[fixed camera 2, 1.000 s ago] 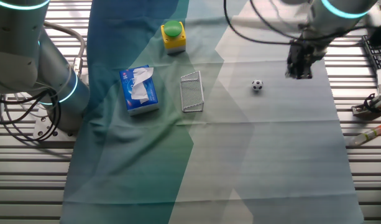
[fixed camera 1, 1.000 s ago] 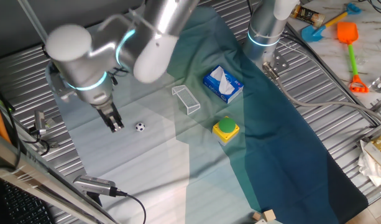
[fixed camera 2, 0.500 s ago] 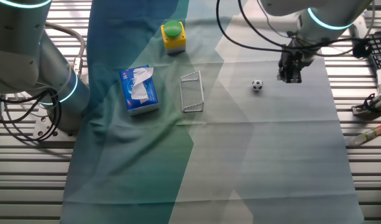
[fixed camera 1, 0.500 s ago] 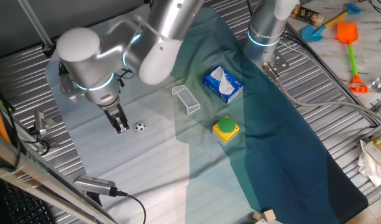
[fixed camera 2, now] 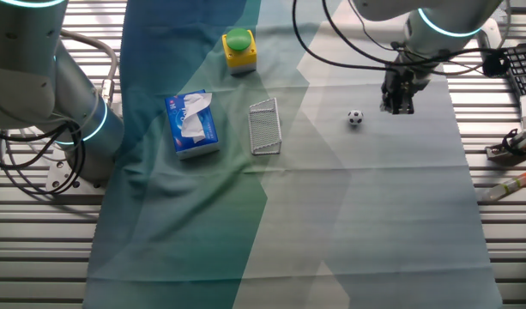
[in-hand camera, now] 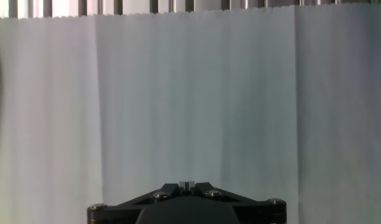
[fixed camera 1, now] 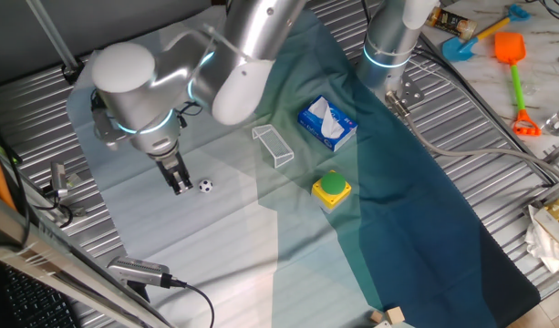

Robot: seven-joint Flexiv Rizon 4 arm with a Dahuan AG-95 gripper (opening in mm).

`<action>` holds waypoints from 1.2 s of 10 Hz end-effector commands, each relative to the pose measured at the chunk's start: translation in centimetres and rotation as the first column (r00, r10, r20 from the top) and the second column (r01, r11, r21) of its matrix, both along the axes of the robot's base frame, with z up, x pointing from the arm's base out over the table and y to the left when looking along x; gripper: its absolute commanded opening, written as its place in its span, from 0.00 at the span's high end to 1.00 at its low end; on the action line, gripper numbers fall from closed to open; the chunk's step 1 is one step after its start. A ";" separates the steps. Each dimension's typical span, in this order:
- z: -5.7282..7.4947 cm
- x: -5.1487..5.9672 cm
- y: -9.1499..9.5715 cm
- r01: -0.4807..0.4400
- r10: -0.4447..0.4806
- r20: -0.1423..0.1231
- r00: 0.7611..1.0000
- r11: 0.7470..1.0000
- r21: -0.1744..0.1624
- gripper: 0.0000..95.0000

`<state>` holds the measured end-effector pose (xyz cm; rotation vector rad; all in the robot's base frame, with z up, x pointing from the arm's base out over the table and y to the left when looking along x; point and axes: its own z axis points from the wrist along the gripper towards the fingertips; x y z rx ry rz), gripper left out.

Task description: Push the soccer ball into the goal

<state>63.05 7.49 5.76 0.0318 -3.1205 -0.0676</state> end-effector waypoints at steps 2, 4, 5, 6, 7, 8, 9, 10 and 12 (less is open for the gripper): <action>0.3 0.0 0.0 0.015 -0.015 -0.003 1.000 1.000 -0.003 1.00; 0.3 0.0 0.0 0.029 -0.029 -0.008 1.000 1.000 -0.005 1.00; 0.3 0.0 0.0 0.040 -0.040 -0.021 0.999 0.999 0.000 1.00; 0.3 0.0 0.0 0.041 -0.041 -0.028 0.999 0.999 0.003 1.00; 0.3 0.0 0.0 0.046 -0.046 -0.070 0.996 0.999 0.003 1.00; 0.3 0.0 0.0 0.047 -0.047 -0.085 0.995 0.999 0.005 1.00; 0.3 0.0 0.0 0.050 -0.048 -0.091 0.995 0.999 0.013 1.00; 0.3 0.0 0.0 0.053 -0.050 -0.099 0.994 0.998 0.021 1.00; 0.3 0.0 0.0 0.049 -0.046 -0.115 0.992 0.998 0.025 1.00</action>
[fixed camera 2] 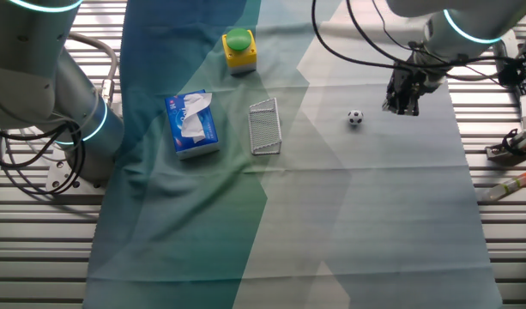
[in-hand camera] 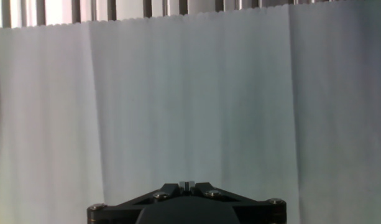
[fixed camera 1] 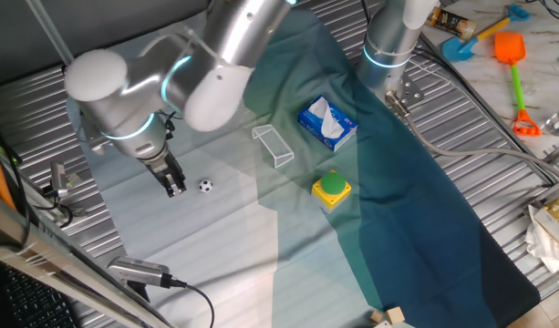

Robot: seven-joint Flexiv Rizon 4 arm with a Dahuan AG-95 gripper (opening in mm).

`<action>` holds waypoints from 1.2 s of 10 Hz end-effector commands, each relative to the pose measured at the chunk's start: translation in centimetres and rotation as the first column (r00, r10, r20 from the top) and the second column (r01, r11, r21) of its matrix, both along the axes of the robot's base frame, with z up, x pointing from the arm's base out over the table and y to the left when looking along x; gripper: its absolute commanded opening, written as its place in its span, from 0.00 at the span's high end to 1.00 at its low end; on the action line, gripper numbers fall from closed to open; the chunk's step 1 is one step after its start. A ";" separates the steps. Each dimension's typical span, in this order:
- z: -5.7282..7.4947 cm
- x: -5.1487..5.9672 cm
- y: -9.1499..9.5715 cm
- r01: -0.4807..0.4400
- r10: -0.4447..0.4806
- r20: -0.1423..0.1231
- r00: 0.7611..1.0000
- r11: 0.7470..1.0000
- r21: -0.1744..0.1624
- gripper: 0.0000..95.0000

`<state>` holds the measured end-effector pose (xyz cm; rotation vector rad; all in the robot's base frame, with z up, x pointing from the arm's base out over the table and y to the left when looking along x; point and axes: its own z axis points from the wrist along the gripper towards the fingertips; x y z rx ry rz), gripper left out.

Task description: Push the soccer ball into the goal

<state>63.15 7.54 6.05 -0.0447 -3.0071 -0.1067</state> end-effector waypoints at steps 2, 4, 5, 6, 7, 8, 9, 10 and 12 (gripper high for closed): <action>0.0 -0.1 0.0 0.007 -0.007 -0.004 1.000 1.000 0.012 1.00; 0.0 -0.1 0.0 0.027 -0.027 -0.008 1.000 0.999 0.035 1.00; 0.0 -0.1 0.0 0.030 -0.030 -0.008 1.000 0.999 0.039 1.00; 0.0 -0.1 0.0 0.031 -0.031 -0.010 0.999 0.999 0.041 1.00; 0.0 -0.1 0.0 0.033 -0.033 -0.012 0.999 0.999 0.043 1.00; 0.0 -0.1 0.0 0.036 -0.035 -0.015 0.999 0.998 0.047 1.00; -0.1 -0.1 0.0 0.037 -0.037 -0.016 0.999 0.998 0.047 1.00; -0.7 0.0 -0.1 0.040 -0.039 -0.018 0.999 0.998 0.047 1.00; -1.6 0.0 -0.2 0.044 -0.043 -0.019 0.999 0.998 0.045 1.00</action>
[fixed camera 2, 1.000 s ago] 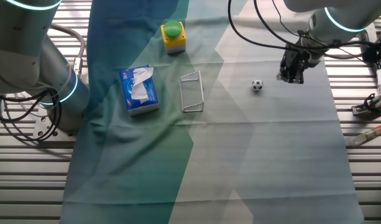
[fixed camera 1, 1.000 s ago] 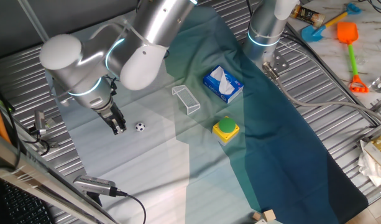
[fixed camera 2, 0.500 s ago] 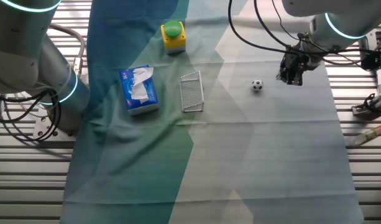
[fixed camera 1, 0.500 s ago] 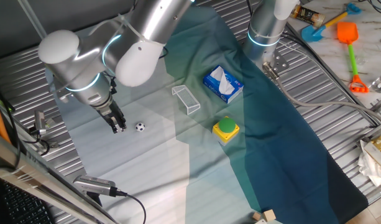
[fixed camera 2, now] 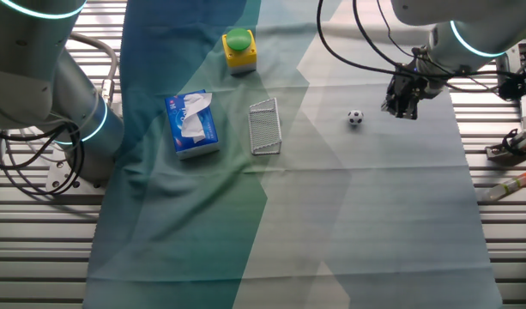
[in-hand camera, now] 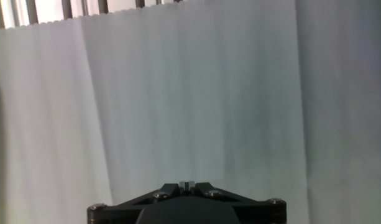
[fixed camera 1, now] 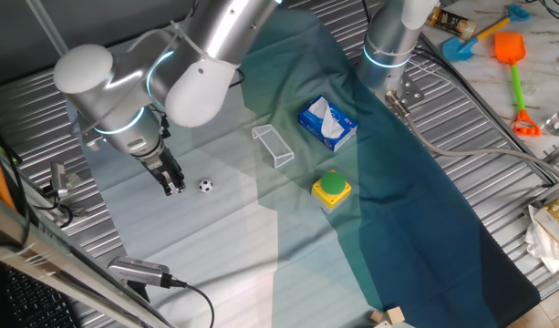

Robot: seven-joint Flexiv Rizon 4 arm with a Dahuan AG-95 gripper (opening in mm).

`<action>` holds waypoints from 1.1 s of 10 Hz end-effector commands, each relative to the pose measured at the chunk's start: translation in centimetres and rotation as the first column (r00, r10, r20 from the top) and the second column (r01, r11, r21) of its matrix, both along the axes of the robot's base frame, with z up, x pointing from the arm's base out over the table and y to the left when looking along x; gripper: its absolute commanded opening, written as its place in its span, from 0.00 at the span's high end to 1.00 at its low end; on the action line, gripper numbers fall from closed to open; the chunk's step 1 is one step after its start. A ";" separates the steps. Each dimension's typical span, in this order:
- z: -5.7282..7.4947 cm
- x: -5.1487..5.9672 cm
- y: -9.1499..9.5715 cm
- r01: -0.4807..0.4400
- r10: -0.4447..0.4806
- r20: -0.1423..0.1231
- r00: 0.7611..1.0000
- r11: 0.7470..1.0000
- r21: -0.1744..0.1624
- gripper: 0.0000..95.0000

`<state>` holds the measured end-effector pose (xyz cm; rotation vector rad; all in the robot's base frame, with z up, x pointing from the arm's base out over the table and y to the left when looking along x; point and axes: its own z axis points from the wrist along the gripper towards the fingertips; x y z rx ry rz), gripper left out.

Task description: Push the soccer ball into the goal

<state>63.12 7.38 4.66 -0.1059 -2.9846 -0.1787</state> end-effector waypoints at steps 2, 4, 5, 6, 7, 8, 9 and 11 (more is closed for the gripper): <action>-1.1 0.0 0.0 0.007 -0.007 0.000 1.000 1.000 0.003 1.00; -1.6 -0.1 0.2 0.017 -0.017 0.000 1.000 1.000 0.010 1.00; -1.8 -0.2 0.6 0.029 -0.029 -0.001 1.000 1.000 0.008 1.00; -1.8 -0.3 0.7 0.029 -0.029 -0.001 1.000 1.000 0.007 1.00; -2.0 -0.5 0.7 0.027 -0.027 0.000 1.000 1.000 0.009 1.00; -2.2 -0.8 0.6 0.023 -0.023 0.002 1.000 1.000 0.009 1.00; -2.3 -0.9 0.5 0.021 -0.021 0.004 1.000 1.000 0.011 1.00; -2.9 -1.8 0.1 0.017 -0.017 0.009 1.000 1.000 0.018 1.00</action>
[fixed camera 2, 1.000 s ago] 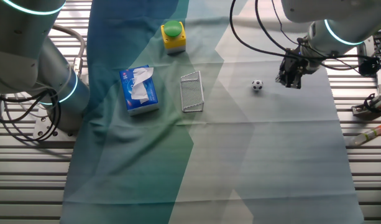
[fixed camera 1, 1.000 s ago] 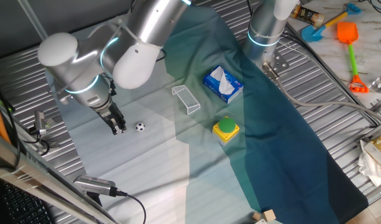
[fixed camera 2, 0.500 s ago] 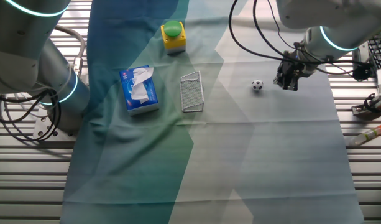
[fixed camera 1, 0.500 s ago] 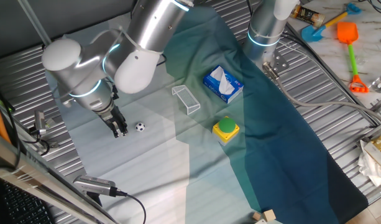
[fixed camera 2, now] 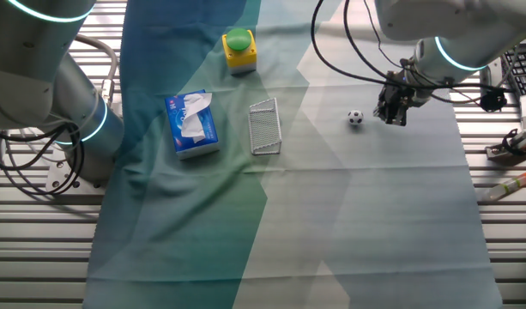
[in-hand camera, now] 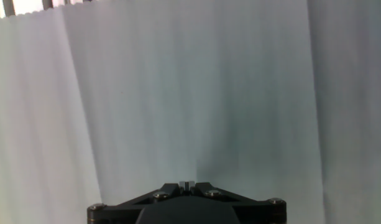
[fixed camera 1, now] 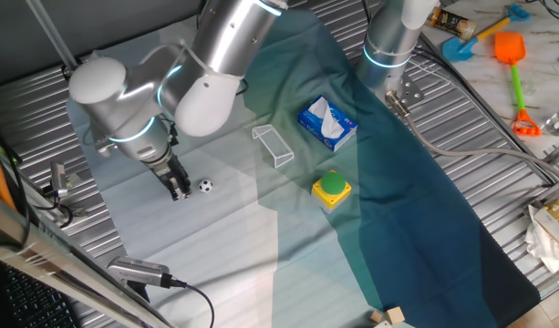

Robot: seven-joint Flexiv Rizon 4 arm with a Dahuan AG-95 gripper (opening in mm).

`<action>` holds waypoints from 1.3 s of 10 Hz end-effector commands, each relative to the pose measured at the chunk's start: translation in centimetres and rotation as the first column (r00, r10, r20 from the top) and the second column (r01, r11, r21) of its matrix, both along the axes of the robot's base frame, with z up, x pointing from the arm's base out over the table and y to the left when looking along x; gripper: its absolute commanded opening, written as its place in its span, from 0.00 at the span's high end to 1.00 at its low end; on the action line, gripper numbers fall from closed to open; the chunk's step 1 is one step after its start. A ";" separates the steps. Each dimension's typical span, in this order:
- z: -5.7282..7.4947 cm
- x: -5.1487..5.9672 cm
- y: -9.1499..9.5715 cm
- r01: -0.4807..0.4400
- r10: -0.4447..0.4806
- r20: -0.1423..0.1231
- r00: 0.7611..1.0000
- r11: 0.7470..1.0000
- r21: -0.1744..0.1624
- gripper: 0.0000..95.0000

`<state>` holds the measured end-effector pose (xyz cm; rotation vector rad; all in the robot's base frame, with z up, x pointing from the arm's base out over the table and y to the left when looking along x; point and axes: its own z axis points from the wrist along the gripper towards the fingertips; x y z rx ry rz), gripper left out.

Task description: Push the soccer ball into the goal

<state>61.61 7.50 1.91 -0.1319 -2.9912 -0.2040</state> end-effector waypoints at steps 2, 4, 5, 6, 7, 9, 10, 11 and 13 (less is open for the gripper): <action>-0.4 -0.7 0.1 0.004 -0.004 0.000 1.000 1.000 0.003 1.00; -0.6 -1.5 0.2 0.004 -0.004 0.001 1.000 1.000 0.002 1.00; -0.9 -2.1 0.3 0.002 -0.002 0.004 1.000 1.000 0.001 1.00; -1.0 -2.9 0.2 -0.002 0.002 0.007 1.000 1.000 0.001 1.00; -0.9 -3.5 0.1 -0.007 0.007 0.007 1.000 1.000 0.001 1.00; 0.2 -6.8 -1.0 -0.036 0.036 0.003 0.999 0.999 0.015 1.00; 0.7 -8.1 -1.5 -0.041 0.041 0.003 0.999 0.999 0.026 1.00; 1.0 -9.1 -1.8 -0.050 0.049 0.005 0.999 0.998 0.028 1.00; 1.3 -9.7 -1.7 -0.041 0.041 0.009 0.999 0.999 0.025 1.00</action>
